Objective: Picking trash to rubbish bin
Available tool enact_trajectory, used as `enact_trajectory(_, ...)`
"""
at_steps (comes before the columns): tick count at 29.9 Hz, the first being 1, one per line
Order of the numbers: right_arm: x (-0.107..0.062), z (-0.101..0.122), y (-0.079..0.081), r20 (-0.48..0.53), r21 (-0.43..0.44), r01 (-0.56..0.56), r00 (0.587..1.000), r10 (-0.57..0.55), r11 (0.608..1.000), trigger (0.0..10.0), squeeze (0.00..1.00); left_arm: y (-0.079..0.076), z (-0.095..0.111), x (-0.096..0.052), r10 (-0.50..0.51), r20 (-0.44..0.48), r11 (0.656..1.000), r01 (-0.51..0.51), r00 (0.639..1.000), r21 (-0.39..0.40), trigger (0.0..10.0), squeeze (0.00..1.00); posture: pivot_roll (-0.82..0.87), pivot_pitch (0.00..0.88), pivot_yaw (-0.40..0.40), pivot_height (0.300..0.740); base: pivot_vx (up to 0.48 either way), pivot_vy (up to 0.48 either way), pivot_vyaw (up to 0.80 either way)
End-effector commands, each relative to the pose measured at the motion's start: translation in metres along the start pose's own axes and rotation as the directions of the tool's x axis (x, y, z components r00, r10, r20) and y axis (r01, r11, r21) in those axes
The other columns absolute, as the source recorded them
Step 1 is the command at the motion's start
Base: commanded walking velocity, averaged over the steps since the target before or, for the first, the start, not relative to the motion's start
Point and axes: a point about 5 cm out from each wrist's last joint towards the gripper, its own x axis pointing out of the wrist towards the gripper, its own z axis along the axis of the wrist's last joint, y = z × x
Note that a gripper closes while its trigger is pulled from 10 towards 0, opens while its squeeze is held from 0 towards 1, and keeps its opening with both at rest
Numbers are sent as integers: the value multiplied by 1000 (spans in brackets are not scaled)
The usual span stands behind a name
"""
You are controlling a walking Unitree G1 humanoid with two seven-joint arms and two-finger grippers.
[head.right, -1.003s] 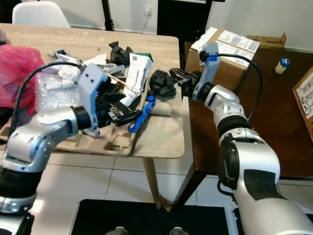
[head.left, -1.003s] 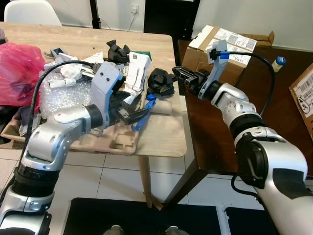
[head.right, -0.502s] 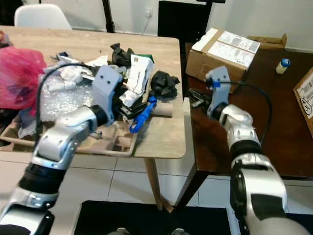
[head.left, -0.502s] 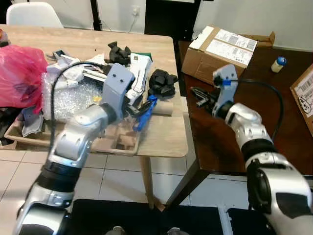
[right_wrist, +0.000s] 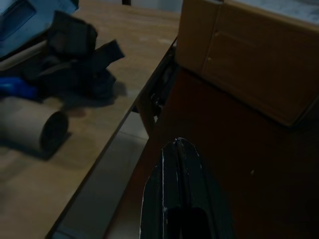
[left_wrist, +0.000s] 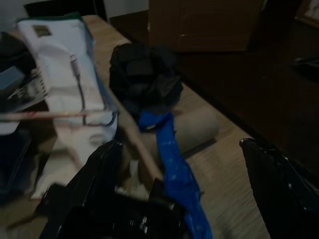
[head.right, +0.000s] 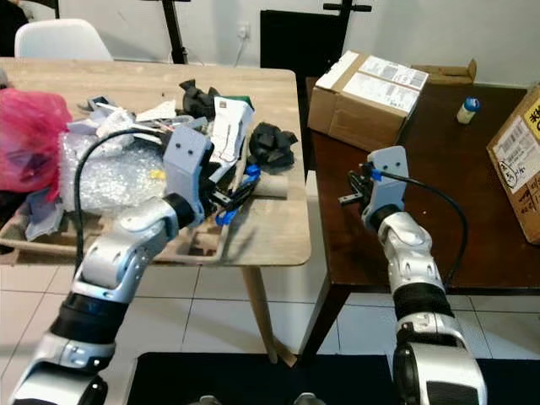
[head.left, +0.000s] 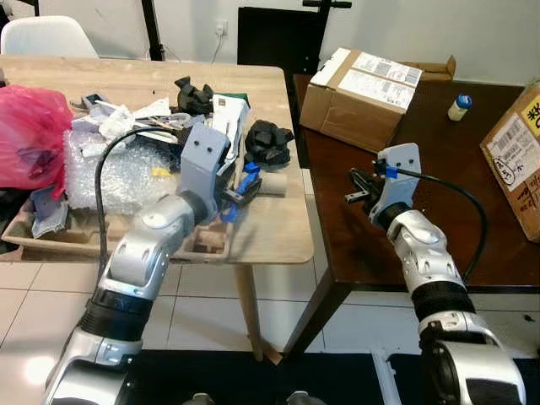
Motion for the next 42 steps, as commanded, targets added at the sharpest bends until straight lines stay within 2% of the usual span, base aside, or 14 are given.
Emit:
enact_trajectory(1,-2,-2,4,-3,14,-12,1000,12,1000,10000,0,2,-2,-5,21,2,999,-21,1000,25,10000,0,12,117,-34,740,0,0,0)
enact_trajectory(4,-3,2,9,20,26,-33,999,32,999,10000,0,6,-2,-9,39,13,999,-39,999,32,10000,0,12,116,-39,740,0,0,0)
enact_trajectory(8,-1,6,12,29,32,-53,998,52,998,10000,0,26,-2,-15,125,6,990,-126,992,62,10000,0,13,120,-43,740,0,0,0)
enact_trajectory(18,-5,4,24,13,68,-90,996,89,994,10000,0,22,-2,-15,103,4,994,-103,995,35,10000,0,14,123,-36,740,0,0,0)
enact_trajectory(22,-8,6,24,28,124,-120,993,118,985,10000,0,24,-1,-16,95,13,995,-96,995,25,10000,0,13,124,-32,740,0,0,0)
enact_trajectory(27,-11,7,22,38,141,-148,989,144,979,10000,0,28,0,-17,99,14,994,-100,995,33,10000,0,13,124,-31,740,0,0,0)
enact_trajectory(32,-12,8,19,34,137,-140,990,137,981,10000,0,31,3,-17,113,28,994,-113,993,-6,10000,0,12,120,-30,740,0,0,0)
enact_trajectory(42,-15,8,22,21,149,-131,991,129,980,10000,0,22,0,-16,79,16,997,-80,997,24,10000,0,10,122,-30,740,0,0,0)
